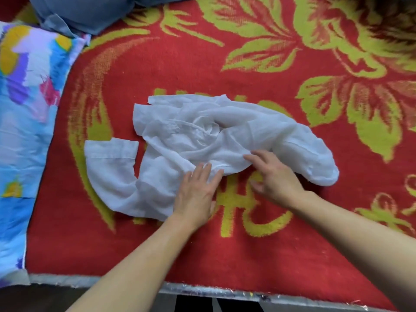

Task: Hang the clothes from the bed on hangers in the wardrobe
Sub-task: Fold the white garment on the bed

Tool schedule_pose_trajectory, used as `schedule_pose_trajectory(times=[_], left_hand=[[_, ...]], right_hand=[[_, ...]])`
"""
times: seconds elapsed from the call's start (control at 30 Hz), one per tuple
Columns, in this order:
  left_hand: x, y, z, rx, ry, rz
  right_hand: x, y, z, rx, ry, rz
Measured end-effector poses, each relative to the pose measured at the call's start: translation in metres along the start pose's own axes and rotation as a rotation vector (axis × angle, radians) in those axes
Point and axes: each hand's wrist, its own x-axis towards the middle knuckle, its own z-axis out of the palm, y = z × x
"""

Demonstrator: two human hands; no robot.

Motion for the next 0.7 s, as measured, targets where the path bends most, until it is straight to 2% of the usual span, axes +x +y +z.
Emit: schedule_pose_trajectory(times=[0.03,0.07,0.1,0.23,0.33,0.4,0.5,0.53,0.6,0.67,0.7], left_hand=[[-0.003,-0.003,0.011,0.047,-0.083,-0.037],[-0.006,-0.013,0.016,0.078,-0.093,-0.078],[-0.009,-0.025,0.017,0.09,-0.051,-0.112],[-0.031,-0.09,-0.014,-0.007,0.191,-0.299],[-0.041,-0.122,-0.057,-0.202,0.376,-0.56],[-0.041,-0.127,-0.077,-0.336,0.475,-0.658],[-0.035,-0.117,-0.095,-0.568,0.514,-0.698],[-0.033,-0.11,-0.1,-0.652,0.507,-0.67],[-0.029,-0.096,-0.111,-0.781,0.497,-0.603],[-0.027,-0.082,-0.125,-0.87,0.503,-0.547],[-0.028,-0.076,-0.133,-0.918,0.509,-0.528]], right_hand=[[-0.002,0.004,0.013,-0.144,-0.091,-0.032],[0.0,0.012,0.019,-0.236,-0.126,-0.019],[0.005,0.022,0.021,-0.262,-0.112,0.021],[0.035,0.063,0.0,-0.217,0.129,0.223],[0.04,0.081,-0.027,-0.257,0.132,0.374],[0.036,0.085,-0.04,-0.163,0.126,0.458],[0.026,0.077,-0.053,0.155,0.185,0.561],[0.022,0.07,-0.056,0.198,0.19,0.556],[0.014,0.054,-0.061,0.093,0.184,0.463],[0.007,0.033,-0.059,-0.033,0.196,0.266],[0.006,0.017,-0.056,-0.016,0.197,0.146]])
